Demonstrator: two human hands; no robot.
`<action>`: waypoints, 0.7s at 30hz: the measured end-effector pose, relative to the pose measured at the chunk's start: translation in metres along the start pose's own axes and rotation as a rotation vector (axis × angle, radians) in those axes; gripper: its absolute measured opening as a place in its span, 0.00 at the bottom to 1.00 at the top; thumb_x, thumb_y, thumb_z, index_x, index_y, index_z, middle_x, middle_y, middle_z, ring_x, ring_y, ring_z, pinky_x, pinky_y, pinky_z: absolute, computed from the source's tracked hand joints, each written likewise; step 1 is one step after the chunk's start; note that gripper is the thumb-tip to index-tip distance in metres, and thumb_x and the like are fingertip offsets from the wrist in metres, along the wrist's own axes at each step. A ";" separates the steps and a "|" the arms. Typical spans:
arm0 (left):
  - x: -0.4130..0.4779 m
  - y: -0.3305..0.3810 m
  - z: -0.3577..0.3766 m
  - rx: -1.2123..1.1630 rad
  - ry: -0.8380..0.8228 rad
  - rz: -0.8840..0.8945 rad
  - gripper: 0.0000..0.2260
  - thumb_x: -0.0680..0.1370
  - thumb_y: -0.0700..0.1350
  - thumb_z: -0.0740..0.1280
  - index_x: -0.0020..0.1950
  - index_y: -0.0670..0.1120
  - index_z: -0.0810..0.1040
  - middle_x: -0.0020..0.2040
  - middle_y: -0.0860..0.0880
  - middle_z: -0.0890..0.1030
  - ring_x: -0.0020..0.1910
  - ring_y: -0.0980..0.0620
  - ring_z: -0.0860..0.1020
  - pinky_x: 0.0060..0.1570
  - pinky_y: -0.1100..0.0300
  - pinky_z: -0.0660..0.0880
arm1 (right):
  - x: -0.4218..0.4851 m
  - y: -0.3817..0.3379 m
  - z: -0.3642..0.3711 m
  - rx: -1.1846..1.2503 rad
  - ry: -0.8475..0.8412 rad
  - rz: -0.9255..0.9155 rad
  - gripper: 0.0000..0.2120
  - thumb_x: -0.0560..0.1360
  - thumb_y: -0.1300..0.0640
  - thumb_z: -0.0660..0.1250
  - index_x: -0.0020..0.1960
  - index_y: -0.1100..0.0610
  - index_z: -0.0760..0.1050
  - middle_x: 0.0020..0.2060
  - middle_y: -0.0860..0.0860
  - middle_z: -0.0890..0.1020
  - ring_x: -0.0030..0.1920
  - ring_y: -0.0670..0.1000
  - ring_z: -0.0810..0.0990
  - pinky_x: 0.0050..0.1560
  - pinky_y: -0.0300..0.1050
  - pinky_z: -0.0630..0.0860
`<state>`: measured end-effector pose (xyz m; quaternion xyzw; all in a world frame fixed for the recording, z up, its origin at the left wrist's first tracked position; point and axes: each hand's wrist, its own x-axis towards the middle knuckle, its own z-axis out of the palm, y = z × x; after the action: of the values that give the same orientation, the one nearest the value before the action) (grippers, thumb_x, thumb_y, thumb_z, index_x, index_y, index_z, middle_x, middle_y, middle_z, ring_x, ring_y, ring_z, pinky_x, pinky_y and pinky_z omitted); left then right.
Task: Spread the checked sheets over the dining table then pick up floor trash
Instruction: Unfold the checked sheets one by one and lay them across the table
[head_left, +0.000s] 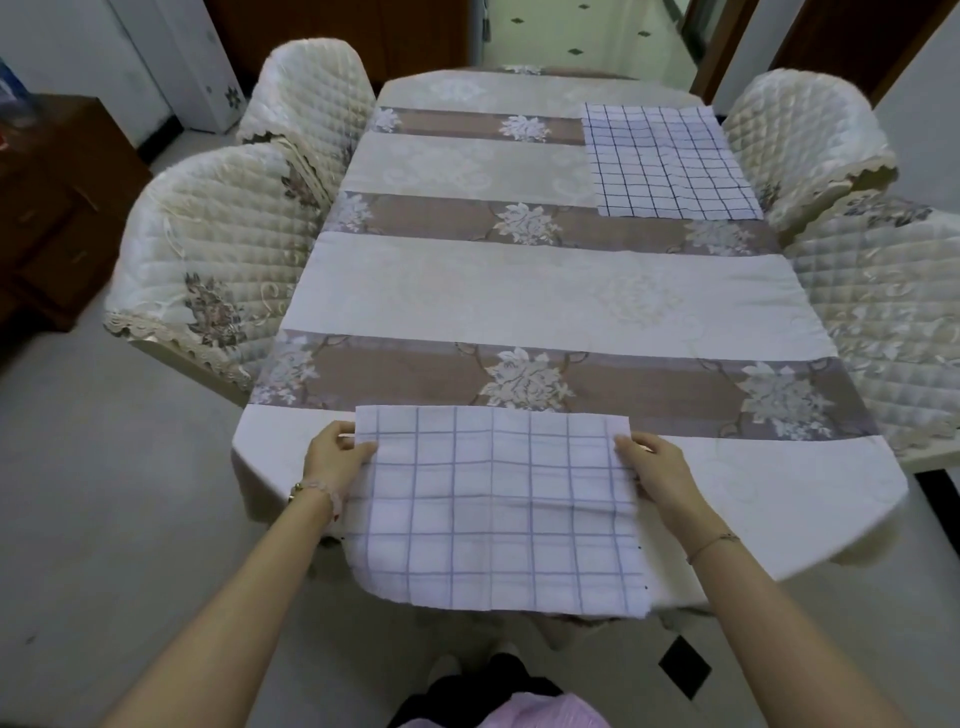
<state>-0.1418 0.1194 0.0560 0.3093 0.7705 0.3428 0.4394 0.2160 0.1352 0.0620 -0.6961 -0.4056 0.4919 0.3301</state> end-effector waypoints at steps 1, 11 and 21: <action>0.002 -0.002 0.000 -0.009 0.018 -0.013 0.08 0.73 0.36 0.69 0.49 0.42 0.74 0.47 0.38 0.80 0.45 0.42 0.78 0.53 0.46 0.77 | -0.006 0.003 -0.002 0.026 -0.008 0.028 0.07 0.76 0.56 0.65 0.48 0.58 0.79 0.37 0.53 0.81 0.36 0.51 0.78 0.40 0.44 0.75; 0.003 -0.008 0.002 -0.113 0.135 -0.055 0.14 0.73 0.38 0.69 0.58 0.41 0.74 0.52 0.43 0.78 0.51 0.46 0.75 0.54 0.55 0.72 | -0.089 0.042 -0.014 -0.018 -0.166 0.209 0.08 0.70 0.60 0.70 0.47 0.63 0.81 0.41 0.56 0.84 0.39 0.52 0.82 0.39 0.41 0.79; -0.095 0.020 0.033 0.265 -0.185 0.558 0.15 0.74 0.43 0.69 0.60 0.47 0.74 0.60 0.48 0.77 0.61 0.50 0.74 0.59 0.62 0.70 | -0.123 0.031 -0.005 0.130 -0.171 0.132 0.08 0.74 0.57 0.68 0.46 0.62 0.81 0.40 0.53 0.84 0.43 0.51 0.81 0.43 0.41 0.80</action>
<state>-0.0688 0.0656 0.1042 0.5931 0.6506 0.3174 0.3525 0.2056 0.0121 0.0884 -0.6539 -0.3529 0.5954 0.3056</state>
